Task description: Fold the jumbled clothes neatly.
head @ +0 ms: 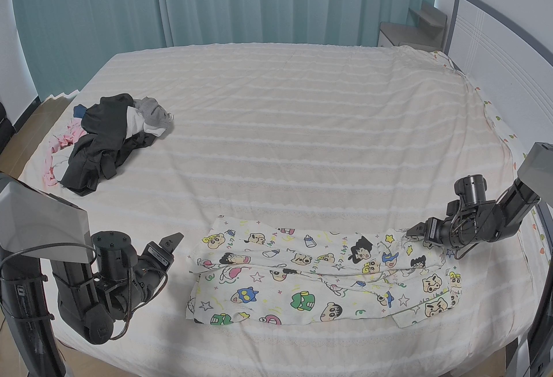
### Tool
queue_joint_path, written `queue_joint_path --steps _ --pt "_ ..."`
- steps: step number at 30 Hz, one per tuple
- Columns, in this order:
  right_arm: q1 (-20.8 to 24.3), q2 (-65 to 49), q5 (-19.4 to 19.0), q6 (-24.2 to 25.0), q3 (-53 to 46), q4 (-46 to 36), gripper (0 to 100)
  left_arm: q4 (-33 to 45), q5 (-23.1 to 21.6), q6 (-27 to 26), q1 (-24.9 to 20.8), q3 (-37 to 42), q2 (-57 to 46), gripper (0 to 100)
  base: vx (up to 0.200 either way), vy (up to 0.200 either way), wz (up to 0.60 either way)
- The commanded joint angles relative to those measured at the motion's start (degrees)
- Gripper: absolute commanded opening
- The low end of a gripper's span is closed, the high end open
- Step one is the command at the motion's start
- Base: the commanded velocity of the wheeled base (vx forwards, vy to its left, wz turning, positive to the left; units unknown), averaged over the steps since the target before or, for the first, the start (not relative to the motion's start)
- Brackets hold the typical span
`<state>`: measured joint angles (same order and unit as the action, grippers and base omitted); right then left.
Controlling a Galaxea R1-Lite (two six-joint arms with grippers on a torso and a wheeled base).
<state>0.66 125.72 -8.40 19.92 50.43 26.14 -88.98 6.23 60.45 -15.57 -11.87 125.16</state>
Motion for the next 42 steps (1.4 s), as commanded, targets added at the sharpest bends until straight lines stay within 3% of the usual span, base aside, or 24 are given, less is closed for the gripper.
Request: queue_joint_path --steps 1,2,3,5,6,7,10,11,14,17,19,21,23,24,27,28,33,42 --pt "-0.5 -6.2 -0.9 2.1 -4.0 1.1 100 -1.0 0.0 0.0 0.0 0.0 0.0 100 0.0 0.0 0.0" --pt "-0.4 -11.0 -2.4 6.0 -6.9 3.1 100 -1.0 -0.1 0.0 -0.1 0.0 0.0 100 0.0 0.0 0.0" --pt "-0.4 -11.5 -2.5 6.4 -7.1 3.3 100 -1.0 -0.1 0.0 -0.1 0.0 0.0 100 0.0 0.0 0.0" --pt "-0.3 -19.5 -3.3 15.3 -11.1 6.6 100 -1.0 -0.1 0.0 -0.4 0.2 -0.1 100 0.0 0.0 0.0" --pt "-0.3 -19.5 -3.3 15.3 -11.1 6.6 100 -1.0 -0.1 0.0 -0.4 0.2 -0.1 100 0.0 0.0 0.0" --pt "0.3 -26.5 -3.1 21.6 -16.3 7.7 100 -1.0 -0.1 -0.1 -1.2 0.4 -0.5 100 0.0 0.0 0.0" --pt "0.4 -33.4 -3.7 24.8 -21.9 8.9 100 -1.0 -0.2 -0.9 -2.3 0.6 -1.1 100 0.0 0.0 0.0" --pt "0.4 -37.9 -5.6 25.9 -26.4 9.9 100 -1.0 -0.2 -2.1 -2.9 0.8 -1.3 100 0.0 0.0 0.0" --pt "-0.3 -40.9 -9.5 25.0 -30.8 12.9 100 -1.0 -0.7 -4.7 -3.9 0.8 -0.9 100 0.0 0.0 0.0" --pt "-2.9 -41.9 -9.7 23.5 -31.3 16.1 100 -1.0 -1.1 -8.9 -4.5 0.6 0.2 100 0.0 0.0 0.0" --pt "-7.0 -42.6 -10.0 20.4 -32.0 18.4 100 -1.0 -1.3 -18.7 -3.9 -0.1 3.0 100 0.0 0.0 0.0" --pt "-9.4 -43.2 -10.1 18.2 -32.0 18.8 100 -0.8 -1.5 -24.2 -2.9 -1.5 4.9 100 0.0 0.0 0.0" --pt "-10.2 -43.4 -10.1 17.5 -32.0 18.8 100 -0.2 -1.5 -25.6 -2.4 -2.7 5.8 100 0.0 0.0 0.0" --pt "-11.5 -44.3 -10.7 15.6 -32.1 18.9 100 5.3 -1.5 -27.9 -1.7 -7.6 7.6 100 0.0 0.0 0.0" --pt "-11.6 -45.9 -11.5 15.3 -32.3 18.8 100 13.5 -1.8 -28.0 -1.7 -12.1 7.1 100 0.0 0.0 0.0" --pt "-11.6 -47.2 -12.3 15.1 -32.8 18.7 100 20.9 -2.5 -27.9 -2.0 -17.5 6.3 100 0.0 0.0 0.0" --pt "-11.5 -50.0 -13.4 15.0 -33.5 18.6 100 35.3 -3.9 -28.1 -2.0 -28.3 6.4 100 0.0 0.0 0.0" --pt "-11.0 -53.3 -13.5 14.7 -33.8 18.2 100 47.1 -9.0 -28.5 -1.3 -38.4 6.1 100 0.0 0.0 0.0"
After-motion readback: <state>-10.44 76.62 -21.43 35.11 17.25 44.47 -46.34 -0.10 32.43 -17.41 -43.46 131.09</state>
